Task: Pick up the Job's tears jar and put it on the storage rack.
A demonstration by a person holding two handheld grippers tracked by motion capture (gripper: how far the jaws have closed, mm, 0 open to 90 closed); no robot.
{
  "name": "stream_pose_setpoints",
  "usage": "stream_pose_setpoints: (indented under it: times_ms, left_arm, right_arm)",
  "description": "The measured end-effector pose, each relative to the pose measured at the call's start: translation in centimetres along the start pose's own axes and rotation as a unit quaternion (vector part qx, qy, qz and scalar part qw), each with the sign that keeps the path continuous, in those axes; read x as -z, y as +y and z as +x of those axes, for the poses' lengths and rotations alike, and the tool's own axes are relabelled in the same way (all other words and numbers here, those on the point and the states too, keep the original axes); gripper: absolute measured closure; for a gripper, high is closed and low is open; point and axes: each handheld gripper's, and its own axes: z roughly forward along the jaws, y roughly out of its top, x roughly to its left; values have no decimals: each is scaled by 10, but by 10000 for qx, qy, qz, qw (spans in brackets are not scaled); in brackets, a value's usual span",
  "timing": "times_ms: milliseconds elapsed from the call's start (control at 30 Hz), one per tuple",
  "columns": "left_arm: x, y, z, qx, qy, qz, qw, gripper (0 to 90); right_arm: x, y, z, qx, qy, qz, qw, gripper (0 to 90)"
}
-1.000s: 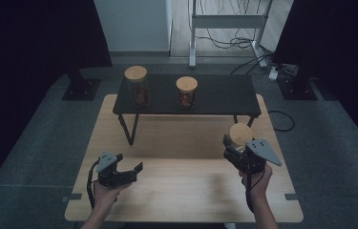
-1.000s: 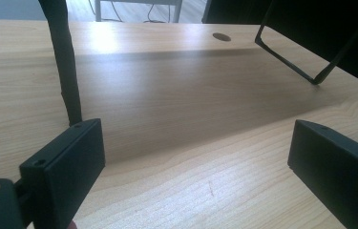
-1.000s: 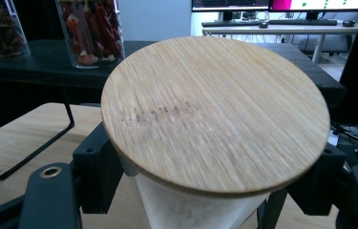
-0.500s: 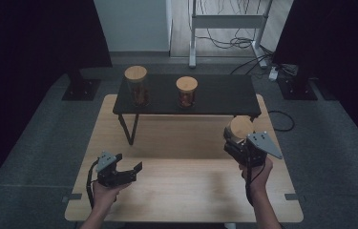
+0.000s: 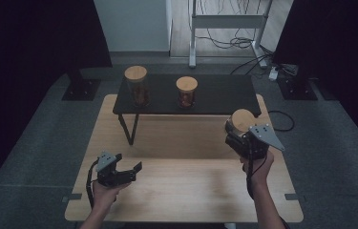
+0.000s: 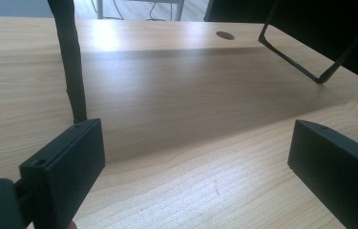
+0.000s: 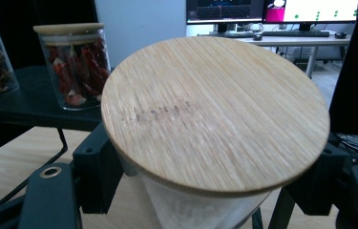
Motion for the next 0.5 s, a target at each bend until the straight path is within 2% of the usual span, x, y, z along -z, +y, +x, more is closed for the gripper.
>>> stream_pose_setpoints:
  times_ms: [500]
  left_arm:
    - [0,0,2,23,-15,-11,10000,48]
  right_arm:
    - [-14,14,3,93,-9,-48,9999,250]
